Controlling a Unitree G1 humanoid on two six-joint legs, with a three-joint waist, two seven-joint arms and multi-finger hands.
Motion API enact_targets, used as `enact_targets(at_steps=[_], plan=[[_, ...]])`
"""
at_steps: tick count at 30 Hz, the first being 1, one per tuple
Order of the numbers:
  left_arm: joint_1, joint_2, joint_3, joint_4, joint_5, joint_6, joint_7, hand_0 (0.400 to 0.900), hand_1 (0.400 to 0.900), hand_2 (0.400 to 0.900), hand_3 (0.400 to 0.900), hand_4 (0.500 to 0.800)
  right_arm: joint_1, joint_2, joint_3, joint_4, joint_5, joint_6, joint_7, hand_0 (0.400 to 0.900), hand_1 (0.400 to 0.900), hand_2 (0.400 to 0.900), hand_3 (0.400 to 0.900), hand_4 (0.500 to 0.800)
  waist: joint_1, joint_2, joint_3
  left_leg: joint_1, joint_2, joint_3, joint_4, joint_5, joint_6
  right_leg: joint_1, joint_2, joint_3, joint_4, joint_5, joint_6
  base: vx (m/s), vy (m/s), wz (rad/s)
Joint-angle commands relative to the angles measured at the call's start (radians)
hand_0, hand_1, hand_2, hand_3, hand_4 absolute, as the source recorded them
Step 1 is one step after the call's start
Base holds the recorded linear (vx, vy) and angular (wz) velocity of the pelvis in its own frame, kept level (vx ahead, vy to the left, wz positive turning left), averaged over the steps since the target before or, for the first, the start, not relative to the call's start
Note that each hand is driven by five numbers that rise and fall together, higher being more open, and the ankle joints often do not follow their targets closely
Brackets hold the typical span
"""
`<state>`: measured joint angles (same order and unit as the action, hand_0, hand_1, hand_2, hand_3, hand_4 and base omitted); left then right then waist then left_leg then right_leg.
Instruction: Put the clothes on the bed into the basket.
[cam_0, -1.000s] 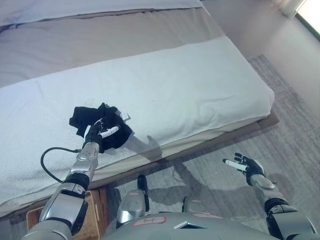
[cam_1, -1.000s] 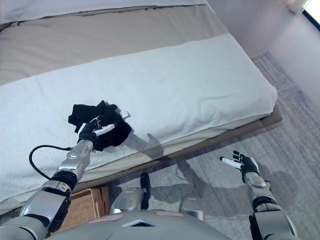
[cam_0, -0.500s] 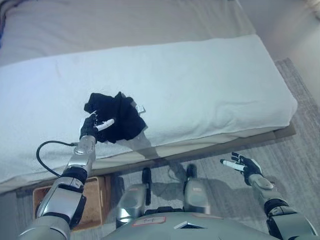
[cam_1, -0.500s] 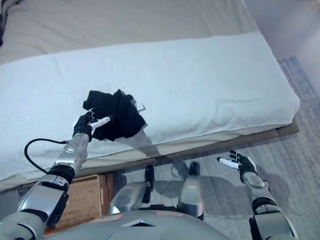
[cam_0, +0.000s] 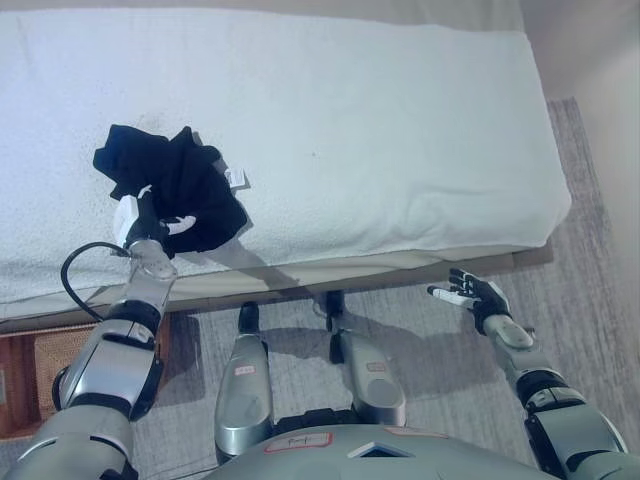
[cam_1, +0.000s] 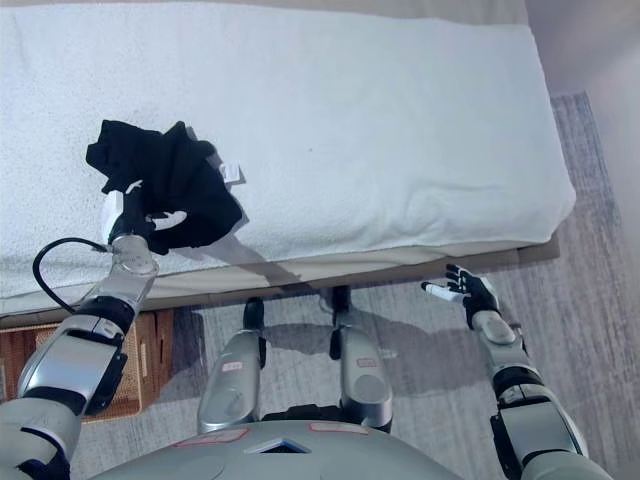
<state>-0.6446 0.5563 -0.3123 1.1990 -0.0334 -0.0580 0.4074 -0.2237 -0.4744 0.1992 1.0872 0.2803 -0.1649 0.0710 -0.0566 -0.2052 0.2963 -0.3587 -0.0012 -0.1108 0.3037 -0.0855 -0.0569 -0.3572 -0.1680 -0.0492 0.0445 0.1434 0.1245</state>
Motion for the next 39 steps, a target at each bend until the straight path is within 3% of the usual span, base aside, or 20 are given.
enact_targets(at_steps=[1, 3, 4, 7, 13, 18, 24, 25, 26, 27, 39], plan=[[-0.153, 0.097, 0.008, 0.068, 0.057, -0.010, 0.082, 0.900, 0.900, 0.900, 0.900, 0.800, -0.018, -0.092, 0.024, -0.041, 0.027, -0.040, -0.030, 0.900, 0.900, 0.900, 0.900, 0.800, -0.024, -0.001, -0.001, -0.028, 0.036, 0.030, 0.030, -0.026, -0.006, -0.029, -0.066, 0.050, 0.007, 0.096, 0.068, -0.05, -0.012, -0.18], [-0.175, 0.114, 0.004, 0.097, 0.063, -0.006, 0.094, 0.900, 0.900, 0.900, 0.900, 0.800, -0.021, -0.095, 0.031, -0.050, 0.027, -0.043, -0.030, 0.900, 0.900, 0.900, 0.900, 0.800, -0.032, -0.006, -0.003, -0.038, 0.038, 0.031, 0.032, -0.026, -0.007, -0.041, -0.061, 0.055, 0.007, 0.100, 0.068, -0.04, -0.012, -0.19], [-0.209, 0.155, 0.004, 0.134, 0.076, 0.012, 0.114, 0.900, 0.900, 0.900, 0.900, 0.800, -0.026, -0.107, 0.044, -0.074, 0.026, -0.050, -0.031, 0.900, 0.900, 0.900, 0.900, 0.800, -0.046, -0.014, 0.004, -0.056, 0.043, 0.037, 0.038, -0.025, -0.009, -0.061, -0.053, 0.059, 0.006, 0.108, 0.069, -0.06, -0.010, -0.17], [-0.240, 0.203, 0.008, 0.170, 0.083, 0.026, 0.137, 0.900, 0.900, 0.900, 0.900, 0.800, -0.033, -0.117, 0.061, -0.099, 0.026, -0.058, -0.032, 0.900, 0.900, 0.900, 0.900, 0.800, -0.060, -0.022, 0.006, -0.083, 0.050, 0.040, 0.050, -0.026, -0.011, -0.086, -0.047, 0.062, 0.005, 0.114, 0.071, -0.04, -0.003, -0.16], [-0.300, 0.274, 0.001, 0.218, 0.065, 0.047, 0.125, 0.900, 0.900, 0.900, 0.900, 0.800, -0.053, -0.145, 0.088, -0.170, 0.036, -0.065, -0.027, 0.900, 0.900, 0.900, 0.900, 0.800, -0.094, -0.043, 0.012, -0.146, 0.069, 0.048, 0.064, -0.020, -0.020, -0.144, -0.037, 0.061, 0.005, 0.128, 0.073, -0.06, -0.007, -0.06], [-0.348, 0.284, -0.014, 0.232, 0.038, 0.047, 0.085, 0.900, 0.900, 0.900, 0.900, 0.800, -0.065, -0.182, 0.088, -0.263, 0.050, -0.074, -0.031, 0.900, 0.900, 0.900, 0.900, 0.800, -0.126, -0.062, 0.014, -0.226, 0.083, 0.044, 0.092, -0.016, -0.030, -0.205, -0.025, 0.057, -0.006, 0.146, 0.073, -0.07, -0.021, -0.05], [-0.384, 0.242, -0.018, 0.220, -0.083, 0.015, 0.006, 0.900, 0.900, 0.900, 0.900, 0.800, -0.055, -0.223, 0.063, -0.354, 0.060, -0.077, -0.039, 0.900, 0.900, 0.900, 0.900, 0.800, -0.150, -0.059, 0.020, -0.301, 0.099, 0.037, 0.119, -0.021, -0.039, -0.269, -0.012, 0.050, -0.003, 0.154, 0.072, -0.05, -0.003, -0.03], [-0.387, 0.232, -0.018, 0.218, -0.111, 0.009, -0.010, 0.720, 0.720, 0.720, 0.720, 0.692, -0.055, -0.227, 0.062, -0.357, 0.062, -0.078, -0.040, 0.900, 0.900, 0.900, 0.900, 0.800, -0.153, -0.059, 0.019, -0.312, 0.100, 0.037, 0.127, -0.023, -0.040, -0.279, -0.009, 0.051, -0.001, 0.155, 0.071, -0.06, 0.009, 0.05], [-0.390, 0.227, -0.019, 0.216, -0.123, 0.007, -0.015, 0.643, 0.643, 0.643, 0.643, 0.646, -0.054, -0.230, 0.060, -0.360, 0.061, -0.079, -0.042, 0.900, 0.900, 0.900, 0.900, 0.800, -0.163, -0.060, 0.016, -0.325, 0.094, 0.033, 0.123, -0.013, -0.041, -0.290, -0.017, 0.051, -0.003, 0.159, 0.071, -0.06, 0.004, -0.08], [-0.390, 0.222, -0.017, 0.214, -0.135, 0.003, -0.018, 0.400, 0.400, 0.400, 0.400, 0.500, -0.050, -0.232, 0.057, -0.367, 0.063, -0.081, -0.041, 0.900, 0.900, 0.900, 0.900, 0.800, -0.162, -0.055, 0.013, -0.338, 0.102, 0.033, 0.137, -0.024, -0.043, -0.301, -0.007, 0.052, 0.002, 0.156, 0.069, -0.05, 0.008, -0.07], [-0.347, 0.169, -0.017, 0.184, -0.161, -0.028, -0.040, 0.400, 0.400, 0.400, 0.400, 0.500, -0.003, -0.224, 0.035, -0.318, 0.045, -0.093, -0.037, 0.900, 0.900, 0.900, 0.900, 0.800, -0.171, -0.016, -0.052, -0.343, 0.109, 0.037, 0.112, -0.016, -0.052, -0.321, -0.016, 0.042, 0.012, 0.145, 0.069, -0.01, 0.000, -0.02]])
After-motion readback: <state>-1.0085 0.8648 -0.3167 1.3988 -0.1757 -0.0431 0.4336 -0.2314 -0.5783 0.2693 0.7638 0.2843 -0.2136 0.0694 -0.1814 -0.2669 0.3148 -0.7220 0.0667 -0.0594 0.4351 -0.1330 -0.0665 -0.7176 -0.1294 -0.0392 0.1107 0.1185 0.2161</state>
